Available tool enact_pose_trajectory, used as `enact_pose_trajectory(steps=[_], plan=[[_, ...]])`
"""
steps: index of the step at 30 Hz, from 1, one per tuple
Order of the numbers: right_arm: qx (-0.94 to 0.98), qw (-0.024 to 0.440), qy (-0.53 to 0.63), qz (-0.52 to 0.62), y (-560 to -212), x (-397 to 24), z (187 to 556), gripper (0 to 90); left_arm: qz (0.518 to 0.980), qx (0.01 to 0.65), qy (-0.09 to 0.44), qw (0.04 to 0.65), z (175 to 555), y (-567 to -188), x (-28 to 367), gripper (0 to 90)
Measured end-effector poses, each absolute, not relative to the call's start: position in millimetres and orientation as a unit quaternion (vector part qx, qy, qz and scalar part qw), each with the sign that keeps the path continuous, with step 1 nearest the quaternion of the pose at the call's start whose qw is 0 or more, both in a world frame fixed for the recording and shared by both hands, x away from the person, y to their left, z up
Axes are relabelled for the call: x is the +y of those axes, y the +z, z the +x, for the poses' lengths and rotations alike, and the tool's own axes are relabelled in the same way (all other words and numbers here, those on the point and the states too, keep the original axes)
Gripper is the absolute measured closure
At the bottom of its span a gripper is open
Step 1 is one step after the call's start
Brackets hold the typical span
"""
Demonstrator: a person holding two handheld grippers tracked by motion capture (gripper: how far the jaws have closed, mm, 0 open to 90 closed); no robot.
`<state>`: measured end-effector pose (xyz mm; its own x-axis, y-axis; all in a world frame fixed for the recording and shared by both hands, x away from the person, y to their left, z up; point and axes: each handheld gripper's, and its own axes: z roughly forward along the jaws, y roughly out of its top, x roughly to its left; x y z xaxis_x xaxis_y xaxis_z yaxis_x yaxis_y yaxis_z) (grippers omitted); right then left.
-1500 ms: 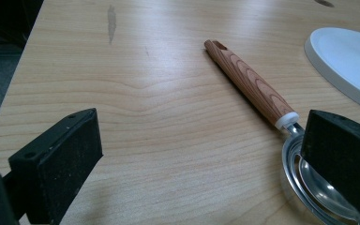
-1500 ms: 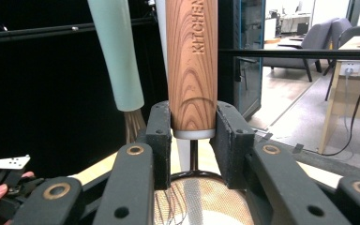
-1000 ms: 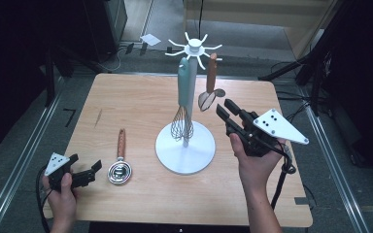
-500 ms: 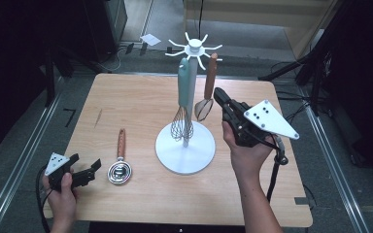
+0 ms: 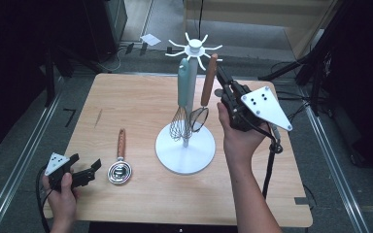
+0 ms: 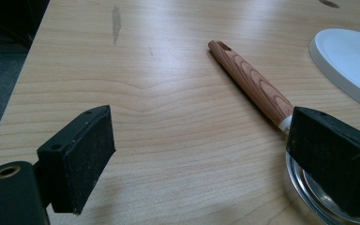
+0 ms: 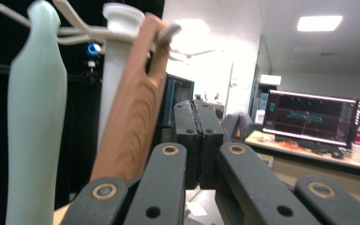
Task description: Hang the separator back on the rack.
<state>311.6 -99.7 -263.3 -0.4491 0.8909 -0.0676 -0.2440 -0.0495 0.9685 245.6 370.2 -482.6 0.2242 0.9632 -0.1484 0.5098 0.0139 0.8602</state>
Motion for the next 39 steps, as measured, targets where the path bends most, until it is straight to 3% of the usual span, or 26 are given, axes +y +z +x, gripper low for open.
enact_pose_trajectory(steps=[10,39], plan=[[0.513,0.432,0.682,0.291,-243.8,-94.0,314.2,90.0,0.651,0.566,0.262,0.433,245.7,-482.7,370.2,8.3],[0.537,0.390,0.707,0.243,-242.9,-78.1,286.6,90.0,0.652,0.564,0.262,0.433,245.6,-482.7,370.3,8.2]])
